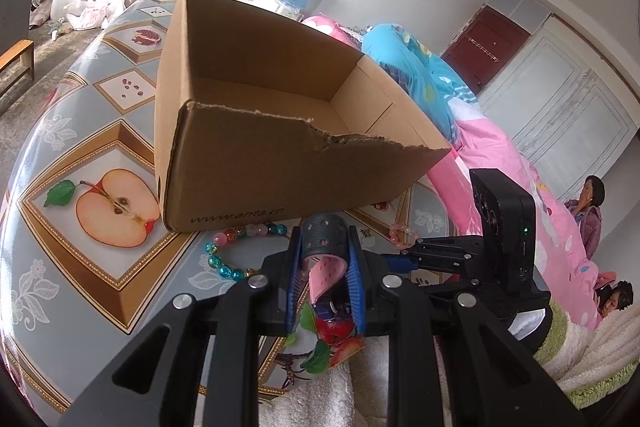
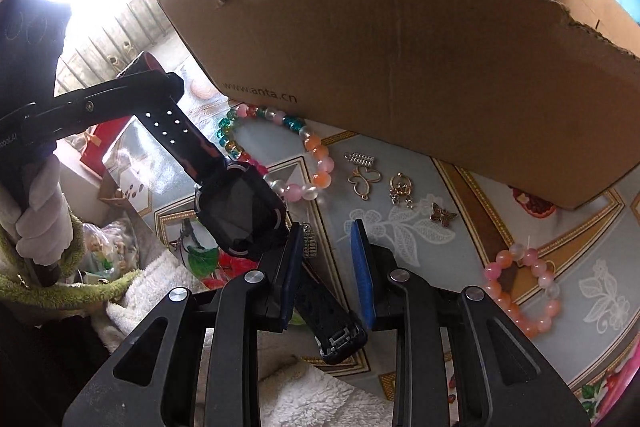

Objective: Organize jewelry

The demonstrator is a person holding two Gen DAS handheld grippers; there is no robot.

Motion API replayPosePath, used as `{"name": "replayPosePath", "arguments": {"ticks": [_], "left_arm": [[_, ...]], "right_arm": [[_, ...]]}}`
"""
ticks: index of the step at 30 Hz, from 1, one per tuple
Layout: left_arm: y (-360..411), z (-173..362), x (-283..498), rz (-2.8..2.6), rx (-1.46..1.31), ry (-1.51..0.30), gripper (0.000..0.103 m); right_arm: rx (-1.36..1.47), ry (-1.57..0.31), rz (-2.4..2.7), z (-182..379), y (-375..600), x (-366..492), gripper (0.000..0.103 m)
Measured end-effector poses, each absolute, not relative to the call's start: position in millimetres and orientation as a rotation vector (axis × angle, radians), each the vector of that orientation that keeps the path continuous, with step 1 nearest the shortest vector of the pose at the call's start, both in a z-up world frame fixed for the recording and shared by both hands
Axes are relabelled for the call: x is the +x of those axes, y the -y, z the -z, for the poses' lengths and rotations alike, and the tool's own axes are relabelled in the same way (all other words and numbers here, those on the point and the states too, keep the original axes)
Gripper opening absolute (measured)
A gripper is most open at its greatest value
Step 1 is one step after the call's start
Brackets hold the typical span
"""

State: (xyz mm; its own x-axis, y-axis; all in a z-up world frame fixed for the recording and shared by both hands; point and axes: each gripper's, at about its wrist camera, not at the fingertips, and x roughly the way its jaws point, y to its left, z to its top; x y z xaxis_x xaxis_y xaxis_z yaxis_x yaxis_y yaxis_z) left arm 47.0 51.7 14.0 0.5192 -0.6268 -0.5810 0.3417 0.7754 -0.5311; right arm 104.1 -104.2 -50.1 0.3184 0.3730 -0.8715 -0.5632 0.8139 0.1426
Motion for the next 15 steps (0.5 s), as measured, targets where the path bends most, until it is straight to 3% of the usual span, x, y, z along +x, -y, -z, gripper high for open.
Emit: {"name": "replayPosePath", "arguments": {"ticks": [15], "left_arm": [[-63.6, -8.3, 44.6, 0.606, -0.411, -0.823, 0.02]], "right_arm": [[-0.416, -1.092, -0.511, 59.6, 51.0, 102.3, 0.024]]}}
